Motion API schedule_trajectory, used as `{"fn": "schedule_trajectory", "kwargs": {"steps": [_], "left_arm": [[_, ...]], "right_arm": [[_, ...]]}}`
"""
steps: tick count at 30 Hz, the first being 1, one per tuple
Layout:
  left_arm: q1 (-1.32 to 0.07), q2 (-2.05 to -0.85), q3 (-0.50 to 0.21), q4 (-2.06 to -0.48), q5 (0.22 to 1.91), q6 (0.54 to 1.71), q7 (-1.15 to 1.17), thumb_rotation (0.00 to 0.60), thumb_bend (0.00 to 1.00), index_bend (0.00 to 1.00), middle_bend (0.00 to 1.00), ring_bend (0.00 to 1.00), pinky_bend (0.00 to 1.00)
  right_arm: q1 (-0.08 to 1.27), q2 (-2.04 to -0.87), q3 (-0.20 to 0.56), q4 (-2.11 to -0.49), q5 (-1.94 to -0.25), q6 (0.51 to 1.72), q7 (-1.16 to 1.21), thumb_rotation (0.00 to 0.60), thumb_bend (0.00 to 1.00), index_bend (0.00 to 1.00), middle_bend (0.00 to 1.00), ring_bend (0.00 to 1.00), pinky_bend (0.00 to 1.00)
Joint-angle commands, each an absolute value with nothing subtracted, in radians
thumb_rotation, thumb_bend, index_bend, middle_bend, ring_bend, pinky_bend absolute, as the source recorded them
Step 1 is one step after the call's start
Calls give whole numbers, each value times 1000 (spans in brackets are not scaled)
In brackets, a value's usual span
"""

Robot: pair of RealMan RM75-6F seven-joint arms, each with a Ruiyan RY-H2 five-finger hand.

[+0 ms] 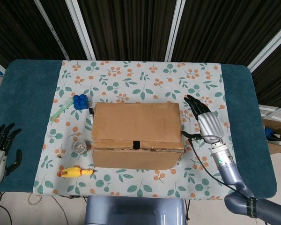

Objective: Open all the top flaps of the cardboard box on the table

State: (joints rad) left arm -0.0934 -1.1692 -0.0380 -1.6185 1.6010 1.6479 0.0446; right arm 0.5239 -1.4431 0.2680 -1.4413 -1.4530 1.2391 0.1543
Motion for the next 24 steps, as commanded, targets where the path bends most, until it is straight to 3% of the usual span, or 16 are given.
{"fn": "schedule_trajectory", "kwargs": {"steps": [1,24], "left_arm": [[-92,-1171,-41,-1620,1597,1647,51,600,528,156,77,0,0],[-80,-1171,-55,-1626,1596,1649,61,600,527,161,78,0,0]], "right_arm": [[536,-1450,269,-1422,-1448,1229,177,600,64,0,64,107,192],[591,-1499,262,-1284,-1453,1225,239,600,60,0,68,107,192]]}}
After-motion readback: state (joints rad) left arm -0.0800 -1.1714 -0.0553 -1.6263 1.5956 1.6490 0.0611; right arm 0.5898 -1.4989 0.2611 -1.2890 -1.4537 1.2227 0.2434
